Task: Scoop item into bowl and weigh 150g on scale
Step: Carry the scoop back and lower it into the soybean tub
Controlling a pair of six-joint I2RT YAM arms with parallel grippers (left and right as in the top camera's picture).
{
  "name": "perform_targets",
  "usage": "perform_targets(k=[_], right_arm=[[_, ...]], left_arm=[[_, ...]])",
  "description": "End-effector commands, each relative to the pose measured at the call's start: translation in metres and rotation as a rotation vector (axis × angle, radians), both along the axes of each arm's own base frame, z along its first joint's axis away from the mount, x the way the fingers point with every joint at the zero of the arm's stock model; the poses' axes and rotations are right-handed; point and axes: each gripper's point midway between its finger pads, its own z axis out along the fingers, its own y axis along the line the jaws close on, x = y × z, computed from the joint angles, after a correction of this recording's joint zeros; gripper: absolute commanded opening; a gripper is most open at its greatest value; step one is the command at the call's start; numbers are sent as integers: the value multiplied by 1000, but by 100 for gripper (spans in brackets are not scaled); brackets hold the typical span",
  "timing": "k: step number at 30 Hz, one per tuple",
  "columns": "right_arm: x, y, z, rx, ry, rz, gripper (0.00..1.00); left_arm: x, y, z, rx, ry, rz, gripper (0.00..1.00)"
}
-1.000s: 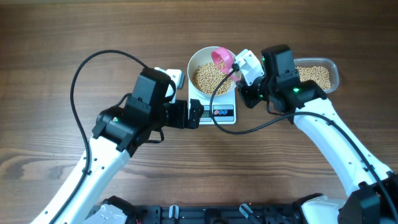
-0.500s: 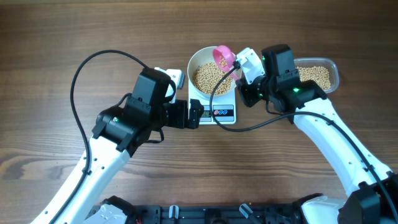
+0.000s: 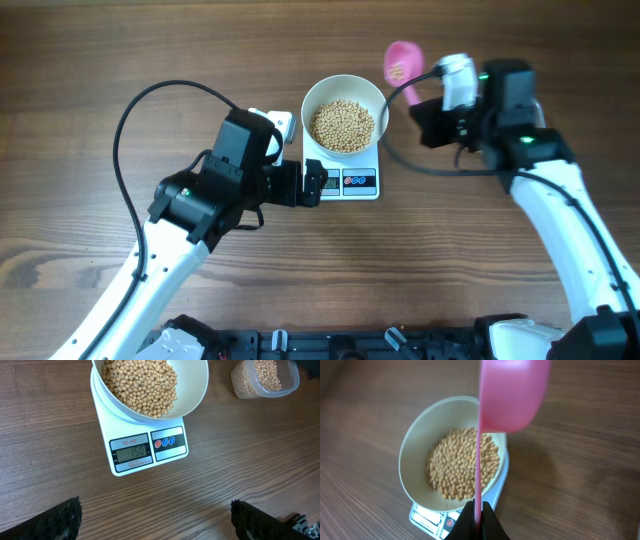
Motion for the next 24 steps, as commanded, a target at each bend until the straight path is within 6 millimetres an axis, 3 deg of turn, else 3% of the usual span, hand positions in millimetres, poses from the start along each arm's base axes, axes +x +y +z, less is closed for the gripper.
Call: perform_targets(k=[1,7,10,12,18,24], right_arm=[[5,-34,37,151,-36,-71,4],[-4,-136,30,216,36,-338,4],[-21,-161,14,214,126,-424,4],[-36,-179,-7,119,214,-521,4],[-52,-181,-34,140,375,-611,4],[-49,-182,-66,219,521,-699,4]], left_arm=[[2,-3,6,-8,-14,-11,100],[2,-3,6,-8,-14,-11,100],[2,-3,6,-8,-14,-11,100],[2,-3,6,-8,-14,-11,100],[2,-3,6,-8,-14,-11,100],[2,-3,6,-9,-14,-12,100]])
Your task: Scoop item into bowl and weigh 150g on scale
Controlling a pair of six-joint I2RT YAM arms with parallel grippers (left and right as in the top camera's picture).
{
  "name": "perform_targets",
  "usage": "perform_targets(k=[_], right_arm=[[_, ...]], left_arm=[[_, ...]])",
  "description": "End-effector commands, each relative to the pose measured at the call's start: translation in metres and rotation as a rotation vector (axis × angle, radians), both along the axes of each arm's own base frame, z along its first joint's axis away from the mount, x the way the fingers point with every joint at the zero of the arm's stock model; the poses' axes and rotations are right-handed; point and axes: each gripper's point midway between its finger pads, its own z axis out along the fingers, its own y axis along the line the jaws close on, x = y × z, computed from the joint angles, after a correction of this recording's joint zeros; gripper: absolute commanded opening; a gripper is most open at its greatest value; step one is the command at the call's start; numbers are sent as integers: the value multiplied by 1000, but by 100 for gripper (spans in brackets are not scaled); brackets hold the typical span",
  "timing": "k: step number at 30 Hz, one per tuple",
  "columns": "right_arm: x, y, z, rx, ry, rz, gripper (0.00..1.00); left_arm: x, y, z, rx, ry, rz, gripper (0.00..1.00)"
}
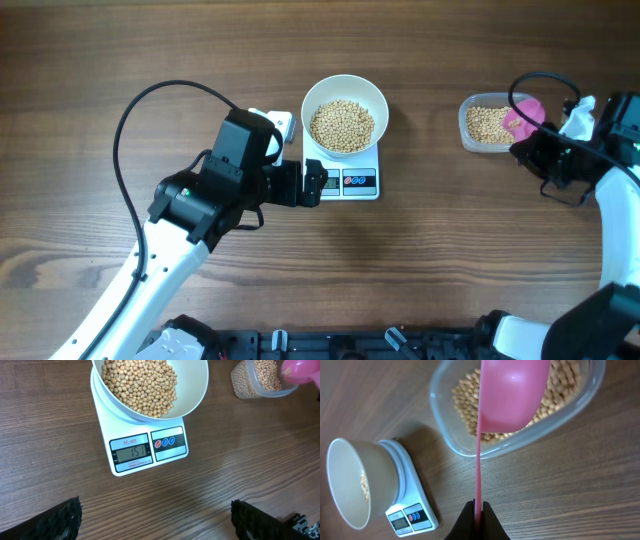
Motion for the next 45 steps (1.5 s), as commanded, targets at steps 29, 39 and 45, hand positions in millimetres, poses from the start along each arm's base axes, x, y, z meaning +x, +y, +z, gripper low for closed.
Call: perform_targets(k=[29,39,45], right_arm=[[16,-3,91,-60,-314,-61,100],[-59,8,113,-182,-254,-92,100],[-96,24,94,-105,-99,-115,100]], left_arm=[[2,-4,6,-8,-14,-12,100],[2,-4,6,-8,-14,-12,100],[2,-4,6,-8,-14,-12,100]])
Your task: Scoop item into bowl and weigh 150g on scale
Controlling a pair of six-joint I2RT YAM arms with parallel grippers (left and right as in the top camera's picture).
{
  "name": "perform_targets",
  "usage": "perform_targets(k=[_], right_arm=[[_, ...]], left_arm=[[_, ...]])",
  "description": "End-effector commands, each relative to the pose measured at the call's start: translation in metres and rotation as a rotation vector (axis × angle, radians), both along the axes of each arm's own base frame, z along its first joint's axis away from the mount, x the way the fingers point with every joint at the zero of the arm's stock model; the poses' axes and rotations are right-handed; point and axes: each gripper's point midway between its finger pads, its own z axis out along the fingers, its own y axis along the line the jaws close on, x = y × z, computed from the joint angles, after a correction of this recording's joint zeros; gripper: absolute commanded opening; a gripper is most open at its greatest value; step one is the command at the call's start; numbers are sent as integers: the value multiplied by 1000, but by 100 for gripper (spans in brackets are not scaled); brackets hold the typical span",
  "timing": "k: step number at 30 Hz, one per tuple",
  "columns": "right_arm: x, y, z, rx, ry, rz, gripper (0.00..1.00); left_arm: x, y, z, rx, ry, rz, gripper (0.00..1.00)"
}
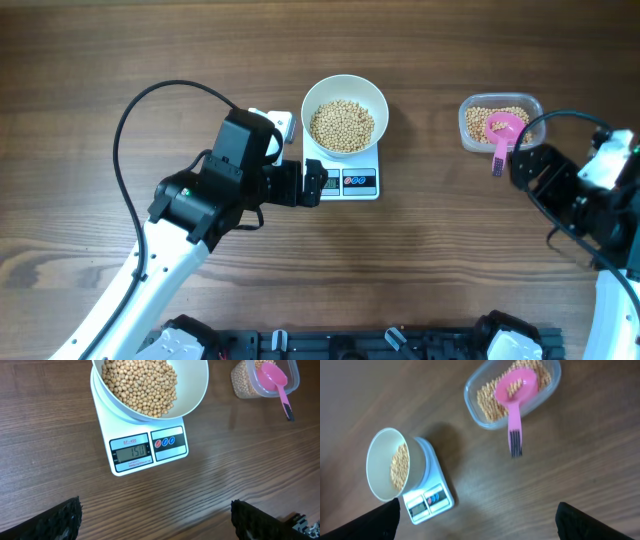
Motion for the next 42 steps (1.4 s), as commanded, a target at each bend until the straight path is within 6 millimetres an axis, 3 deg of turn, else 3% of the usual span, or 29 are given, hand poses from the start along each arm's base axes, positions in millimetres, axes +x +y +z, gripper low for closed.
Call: perform_targets(k=[1,4,12,17,22,28,34,42], right_arm=[[-15,3,-3,52,73,-66,100],[-12,2,-3,108,84,-145,100],[-6,-1,-10,114,106,-141,100],[16,-4,10,73,-35,-93,100],[32,11,41,-141,-207,60,100],[31,27,64,-286,-382,108,100],[41,33,31,-302,-611,113,100],[17,38,1,-344,-877,93,100]], left_arm=[[2,-3,6,-8,-15,-12,100],[2,-3,6,-9,-14,-11,100],[2,-4,6,-9,-14,-12,100],[2,-3,6,-8,-15,-12,100],[2,-4,6,-9,-14,-12,100],[2,-3,6,-9,-14,-11,100],[2,-3,6,-9,-14,-11,100],[2,-3,6,-9,-14,-11,100]])
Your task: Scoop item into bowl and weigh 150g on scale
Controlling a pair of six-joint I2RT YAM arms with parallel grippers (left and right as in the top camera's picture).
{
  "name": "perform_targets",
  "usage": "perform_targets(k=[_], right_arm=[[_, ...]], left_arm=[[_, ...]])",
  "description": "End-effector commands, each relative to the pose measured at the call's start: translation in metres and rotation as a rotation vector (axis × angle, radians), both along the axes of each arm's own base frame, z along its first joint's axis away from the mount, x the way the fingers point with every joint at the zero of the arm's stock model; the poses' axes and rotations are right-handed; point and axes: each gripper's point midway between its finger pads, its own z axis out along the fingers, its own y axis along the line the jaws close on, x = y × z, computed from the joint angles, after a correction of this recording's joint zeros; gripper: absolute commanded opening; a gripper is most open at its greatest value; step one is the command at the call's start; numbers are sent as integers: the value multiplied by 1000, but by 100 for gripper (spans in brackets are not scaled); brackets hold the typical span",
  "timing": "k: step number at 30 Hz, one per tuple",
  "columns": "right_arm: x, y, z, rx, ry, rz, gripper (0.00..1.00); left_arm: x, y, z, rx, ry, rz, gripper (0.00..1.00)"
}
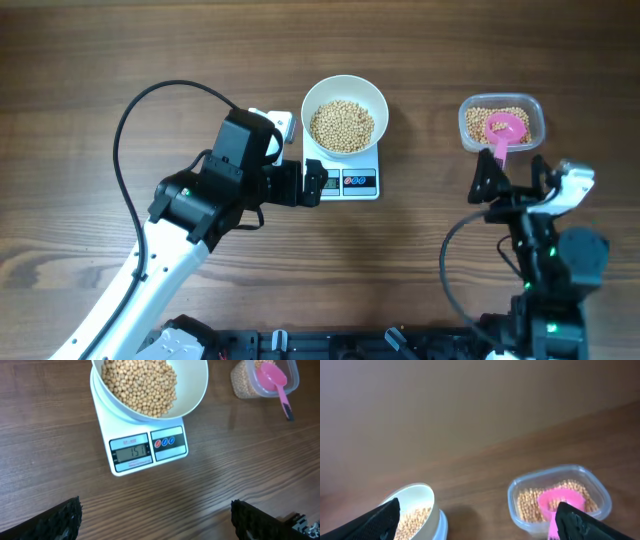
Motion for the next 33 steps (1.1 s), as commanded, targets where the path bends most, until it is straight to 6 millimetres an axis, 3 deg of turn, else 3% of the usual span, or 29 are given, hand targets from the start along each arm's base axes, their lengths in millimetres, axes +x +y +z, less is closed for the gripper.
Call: perform_targets(k=[1,5,12,19,25,33], right_arm=[[-11,5,-17,-16,-64,19,100],[-19,7,-32,-26,-153,26,100],[-22,5,-58,-24,-134,14,100],[-23,1,-61,-51,-127,-11,100],[-24,19,-61,-50,-125,40,100],[-23,13,-62,-51,-123,19,100]], left_arm=[[1,-3,5,-7,-11,-11,100],[1,-3,5,-7,-12,-12,100],[1,-3,5,-7,-11,-11,100],[1,-3,5,-7,-11,-11,100],[1,-3,5,-7,-11,-11,100],[1,-3,5,-7,-11,-11,100]])
